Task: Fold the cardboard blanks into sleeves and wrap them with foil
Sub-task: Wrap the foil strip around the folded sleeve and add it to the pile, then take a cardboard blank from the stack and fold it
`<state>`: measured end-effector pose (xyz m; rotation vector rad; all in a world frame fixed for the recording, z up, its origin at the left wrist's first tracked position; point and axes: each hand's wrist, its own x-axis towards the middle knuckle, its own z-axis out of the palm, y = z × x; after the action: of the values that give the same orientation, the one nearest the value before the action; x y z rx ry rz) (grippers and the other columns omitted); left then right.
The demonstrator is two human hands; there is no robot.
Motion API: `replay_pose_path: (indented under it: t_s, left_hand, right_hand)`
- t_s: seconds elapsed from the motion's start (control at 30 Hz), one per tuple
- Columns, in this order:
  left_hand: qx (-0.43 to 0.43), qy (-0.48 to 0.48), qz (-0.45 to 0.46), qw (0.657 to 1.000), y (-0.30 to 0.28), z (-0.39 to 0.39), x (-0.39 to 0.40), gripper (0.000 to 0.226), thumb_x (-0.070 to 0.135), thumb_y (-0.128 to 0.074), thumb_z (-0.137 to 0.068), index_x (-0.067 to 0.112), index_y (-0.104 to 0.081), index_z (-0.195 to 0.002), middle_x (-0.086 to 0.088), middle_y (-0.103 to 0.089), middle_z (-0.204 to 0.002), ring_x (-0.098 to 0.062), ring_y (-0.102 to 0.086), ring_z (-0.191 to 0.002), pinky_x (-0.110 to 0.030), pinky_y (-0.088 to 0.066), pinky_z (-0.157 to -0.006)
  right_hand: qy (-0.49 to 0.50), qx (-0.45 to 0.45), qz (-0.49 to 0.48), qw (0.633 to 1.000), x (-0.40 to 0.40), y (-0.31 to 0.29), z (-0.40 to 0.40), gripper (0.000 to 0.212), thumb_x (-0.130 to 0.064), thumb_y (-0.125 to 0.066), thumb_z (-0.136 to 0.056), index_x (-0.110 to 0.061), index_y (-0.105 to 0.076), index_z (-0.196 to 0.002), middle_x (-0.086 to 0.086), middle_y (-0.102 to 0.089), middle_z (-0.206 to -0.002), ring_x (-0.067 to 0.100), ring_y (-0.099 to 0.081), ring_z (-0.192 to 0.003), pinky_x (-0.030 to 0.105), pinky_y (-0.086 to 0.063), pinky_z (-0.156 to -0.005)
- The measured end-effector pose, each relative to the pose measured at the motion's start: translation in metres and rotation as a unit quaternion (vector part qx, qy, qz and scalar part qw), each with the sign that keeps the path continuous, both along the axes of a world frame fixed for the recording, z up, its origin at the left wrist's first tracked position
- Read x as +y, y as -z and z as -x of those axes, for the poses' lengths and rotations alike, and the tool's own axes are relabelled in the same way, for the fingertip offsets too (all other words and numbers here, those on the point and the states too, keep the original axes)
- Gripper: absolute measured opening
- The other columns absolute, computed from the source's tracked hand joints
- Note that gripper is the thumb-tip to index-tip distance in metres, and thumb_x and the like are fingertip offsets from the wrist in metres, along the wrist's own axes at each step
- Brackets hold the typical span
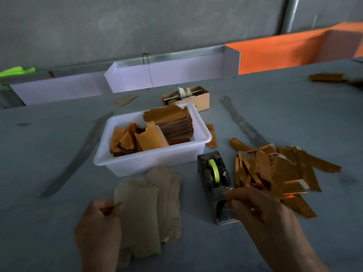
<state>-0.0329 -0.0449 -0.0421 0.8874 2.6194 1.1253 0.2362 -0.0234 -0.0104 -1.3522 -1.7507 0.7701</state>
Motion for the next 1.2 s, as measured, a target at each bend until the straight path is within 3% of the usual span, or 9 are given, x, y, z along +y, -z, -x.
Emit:
replay_pose_path:
  t_s: [0.33,0.47,0.57,0.7,0.8,0.9,1.0,1.1,1.2]
  left_hand:
    - [-0.018,0.06,-0.136,0.989,-0.033,-0.014,-0.006,0.015,0.029,-0.065,-0.085,0.022,-0.06,-0.073,0.003,-0.063,-0.072,-0.026,-0.058,-0.073,-0.038,-0.046,-0.069]
    - [-0.206,0.127,-0.205,0.948,-0.049,-0.044,-0.01,0.008,0.028,-0.071,-0.079,0.021,-0.07,-0.074,-0.001,-0.07,-0.069,-0.021,-0.062,-0.067,-0.039,-0.05,-0.069]
    - [-0.355,0.181,-0.2,0.895,-0.047,-0.064,-0.009,0.012,0.028,-0.072,-0.066,0.018,-0.072,-0.073,-0.008,-0.072,-0.071,-0.02,-0.063,-0.065,-0.036,-0.049,-0.068]
    - [-0.432,0.233,-0.182,0.852,-0.037,-0.078,-0.01,0.019,0.026,-0.083,-0.062,0.016,-0.074,-0.075,-0.013,-0.072,-0.076,-0.024,-0.065,-0.068,-0.034,-0.05,-0.065]
    - [-0.48,0.269,-0.147,0.822,-0.031,-0.087,-0.012,0.035,0.023,-0.079,-0.056,0.012,-0.075,-0.089,-0.018,-0.074,-0.09,-0.036,-0.07,-0.084,-0.042,-0.054,-0.077]
    - [-0.413,0.254,-0.144,0.863,-0.027,-0.096,-0.014,0.039,0.025,-0.081,-0.051,0.009,-0.075,-0.086,-0.011,-0.075,-0.08,-0.031,-0.072,-0.081,-0.035,-0.057,-0.069]
    - [-0.356,0.258,-0.143,0.887,-0.027,-0.098,-0.015,0.034,0.03,-0.083,-0.06,0.013,-0.073,-0.088,-0.002,-0.076,-0.077,-0.017,-0.072,-0.073,-0.021,-0.052,-0.058]
    - [-0.303,0.254,-0.134,0.909,-0.025,-0.098,-0.015,0.028,0.033,-0.079,-0.068,0.016,-0.072,-0.089,0.002,-0.075,-0.077,-0.012,-0.071,-0.072,-0.024,-0.052,-0.062]
    - [-0.261,0.25,-0.129,0.924,-0.022,-0.101,-0.015,0.015,0.025,-0.077,-0.076,0.017,-0.072,-0.087,0.0,-0.074,-0.074,-0.015,-0.069,-0.069,-0.027,-0.05,-0.06]
  right_hand:
    - [-0.022,0.032,0.027,0.999,-0.005,-0.003,0.011,0.024,-0.006,-0.065,-0.082,-0.03,-0.07,-0.085,-0.014,-0.07,-0.077,-0.005,-0.064,-0.079,0.009,-0.05,-0.067]
    - [-0.045,0.118,0.123,0.984,-0.011,-0.003,0.026,0.013,-0.024,-0.062,-0.084,-0.031,-0.069,-0.092,-0.017,-0.07,-0.082,0.003,-0.067,-0.077,0.025,-0.057,-0.07]
    - [-0.107,0.186,0.217,0.952,-0.012,-0.007,0.036,0.035,-0.049,-0.056,-0.07,-0.031,-0.068,-0.097,-0.018,-0.07,-0.088,0.006,-0.067,-0.086,0.035,-0.057,-0.078]
    - [-0.063,0.273,0.285,0.917,-0.01,-0.008,0.039,0.014,-0.025,-0.063,-0.077,-0.016,-0.073,-0.082,-0.006,-0.07,-0.072,0.018,-0.064,-0.077,0.05,-0.053,-0.082]
    - [-0.041,0.311,0.287,0.905,-0.009,-0.005,0.037,0.022,-0.024,-0.065,-0.067,-0.01,-0.073,-0.08,-0.003,-0.069,-0.067,0.018,-0.059,-0.073,0.047,-0.05,-0.078]
    - [-0.046,0.307,0.298,0.903,-0.011,-0.004,0.038,0.017,-0.025,-0.064,-0.068,-0.015,-0.074,-0.077,-0.004,-0.07,-0.07,0.019,-0.063,-0.079,0.045,-0.053,-0.08]
    - [-0.018,0.214,0.23,0.949,-0.012,0.003,0.035,0.012,-0.022,-0.062,-0.083,-0.026,-0.071,-0.076,-0.009,-0.067,-0.071,0.01,-0.061,-0.076,0.037,-0.054,-0.074]
    - [-0.006,0.114,0.149,0.982,-0.016,0.002,0.031,0.009,-0.027,-0.064,-0.083,-0.035,-0.064,-0.078,-0.014,-0.064,-0.067,0.001,-0.058,-0.063,0.014,-0.043,-0.056]
    - [0.004,0.062,0.085,0.994,-0.02,0.002,0.031,0.014,-0.031,-0.068,-0.079,-0.037,-0.056,-0.083,-0.009,-0.064,-0.068,0.001,-0.059,-0.06,0.011,-0.043,-0.052]
